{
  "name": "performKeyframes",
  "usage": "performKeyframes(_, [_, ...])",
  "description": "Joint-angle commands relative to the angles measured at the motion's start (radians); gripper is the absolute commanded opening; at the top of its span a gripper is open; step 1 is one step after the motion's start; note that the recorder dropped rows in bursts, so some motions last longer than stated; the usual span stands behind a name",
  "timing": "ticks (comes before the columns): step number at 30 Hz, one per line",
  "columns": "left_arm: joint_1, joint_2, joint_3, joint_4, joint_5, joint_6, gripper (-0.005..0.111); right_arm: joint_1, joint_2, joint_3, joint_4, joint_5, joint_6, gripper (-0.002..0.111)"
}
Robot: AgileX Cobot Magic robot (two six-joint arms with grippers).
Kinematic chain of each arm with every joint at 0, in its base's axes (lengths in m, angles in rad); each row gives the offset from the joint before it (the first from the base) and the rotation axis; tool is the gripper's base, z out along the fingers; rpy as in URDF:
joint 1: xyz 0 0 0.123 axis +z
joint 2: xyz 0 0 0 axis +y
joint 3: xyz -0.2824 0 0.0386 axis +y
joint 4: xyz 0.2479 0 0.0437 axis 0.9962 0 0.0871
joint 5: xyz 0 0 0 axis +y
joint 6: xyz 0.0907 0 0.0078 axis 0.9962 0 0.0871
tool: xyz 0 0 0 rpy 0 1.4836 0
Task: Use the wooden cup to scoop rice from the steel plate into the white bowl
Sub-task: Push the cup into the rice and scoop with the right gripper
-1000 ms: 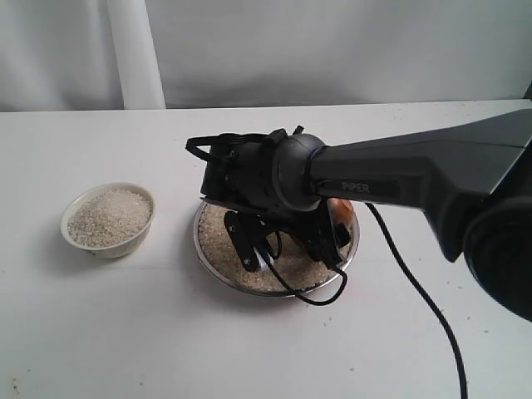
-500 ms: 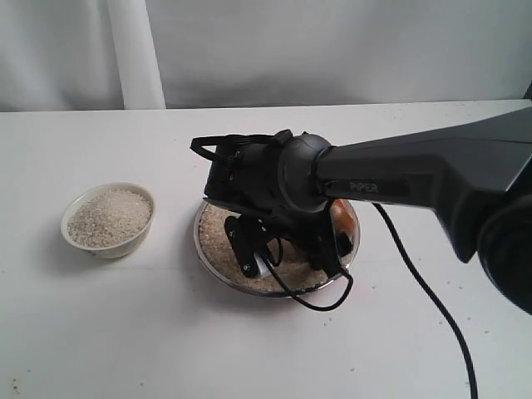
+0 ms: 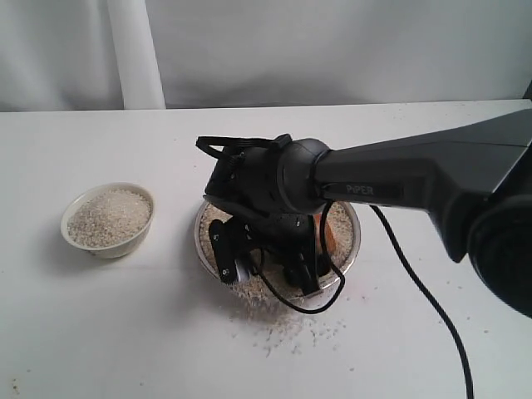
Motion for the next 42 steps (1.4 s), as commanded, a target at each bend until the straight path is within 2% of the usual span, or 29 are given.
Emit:
performKeyframes(1, [-0.003, -0.003, 0.002, 0.000, -0.006, -0.004, 0.000, -0.005, 0.017, 0.005, 0.072, -0.126, 0.112, 0.000])
performKeyframes(5, [-0.003, -0.003, 0.002, 0.000, -0.006, -0.004, 0.000, -0.041, 0.017, 0.005, 0.103, -0.182, 0.194, 0.000])
performKeyframes(12, [-0.003, -0.003, 0.002, 0.000, -0.006, -0.004, 0.000, -0.125, 0.017, 0.005, 0.377, -0.332, 0.186, 0.000])
performKeyframes(17, [-0.003, -0.003, 0.002, 0.000, -0.006, -0.004, 0.000, -0.149, 0.017, 0.026, 0.432, -0.394, 0.182, 0.000])
performKeyframes(19, [-0.003, -0.003, 0.002, 0.000, -0.006, -0.004, 0.000, -0.156, 0.017, 0.075, 0.465, -0.512, 0.179, 0.000])
performKeyframes(31, [-0.003, -0.003, 0.002, 0.000, -0.006, -0.004, 0.000, -0.229, 0.007, 0.367, 0.530, -0.893, 0.179, 0.000])
performKeyframes(34, [-0.003, -0.003, 0.002, 0.000, -0.006, -0.004, 0.000, -0.229, -0.043, 0.457, 0.581, -1.113, 0.183, 0.000])
performKeyframes(42, [-0.003, -0.003, 0.002, 0.000, -0.006, -0.004, 0.000, -0.229, -0.190, 0.494, 0.581, -1.326, 0.289, 0.000])
